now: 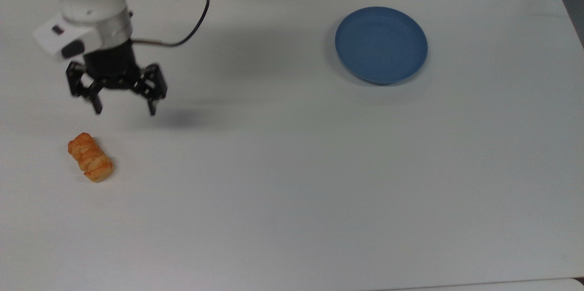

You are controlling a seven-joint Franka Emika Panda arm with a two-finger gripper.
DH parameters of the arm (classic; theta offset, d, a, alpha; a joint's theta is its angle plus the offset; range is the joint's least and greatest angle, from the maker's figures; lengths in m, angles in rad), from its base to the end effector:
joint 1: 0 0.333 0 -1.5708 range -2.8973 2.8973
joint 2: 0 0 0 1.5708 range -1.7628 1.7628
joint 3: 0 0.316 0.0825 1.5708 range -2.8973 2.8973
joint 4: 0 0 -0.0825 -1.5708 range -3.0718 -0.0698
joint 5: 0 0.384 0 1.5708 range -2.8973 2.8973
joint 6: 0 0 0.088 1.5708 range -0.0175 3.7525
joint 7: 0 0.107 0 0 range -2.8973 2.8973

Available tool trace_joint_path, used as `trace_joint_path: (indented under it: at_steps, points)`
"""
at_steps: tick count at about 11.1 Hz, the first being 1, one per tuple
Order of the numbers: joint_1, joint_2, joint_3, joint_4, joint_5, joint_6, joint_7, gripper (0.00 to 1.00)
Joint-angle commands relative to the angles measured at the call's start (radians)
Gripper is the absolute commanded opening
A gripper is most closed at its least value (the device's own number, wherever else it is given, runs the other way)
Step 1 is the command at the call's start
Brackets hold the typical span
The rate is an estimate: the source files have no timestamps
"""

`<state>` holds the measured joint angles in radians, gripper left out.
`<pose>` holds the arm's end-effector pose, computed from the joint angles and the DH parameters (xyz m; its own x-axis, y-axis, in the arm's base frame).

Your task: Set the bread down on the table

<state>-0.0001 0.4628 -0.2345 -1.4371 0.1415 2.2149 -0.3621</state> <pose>0.7084 -0.1326 0.4655 0.9438 0.1105 0.3116 0.0881 -0.9925 0.0854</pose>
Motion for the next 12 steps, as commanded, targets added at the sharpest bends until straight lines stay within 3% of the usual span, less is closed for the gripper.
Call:
trace_joint_path:
  at_steps: [1,2,7,9,12]
  points:
    - [0.101,-0.180,0.000,-0.066,-0.074,-0.248,0.138,1.00]
    - [0.126,-0.226,0.010,-0.068,-0.076,-0.318,0.179,1.00]
    - [0.072,-0.443,0.213,-0.169,-0.174,-0.547,0.353,1.00]
    - [0.061,-0.496,0.225,-0.244,-0.174,-0.554,0.362,1.00]
    - [0.058,-0.500,0.215,-0.238,-0.174,-0.557,0.362,1.00]
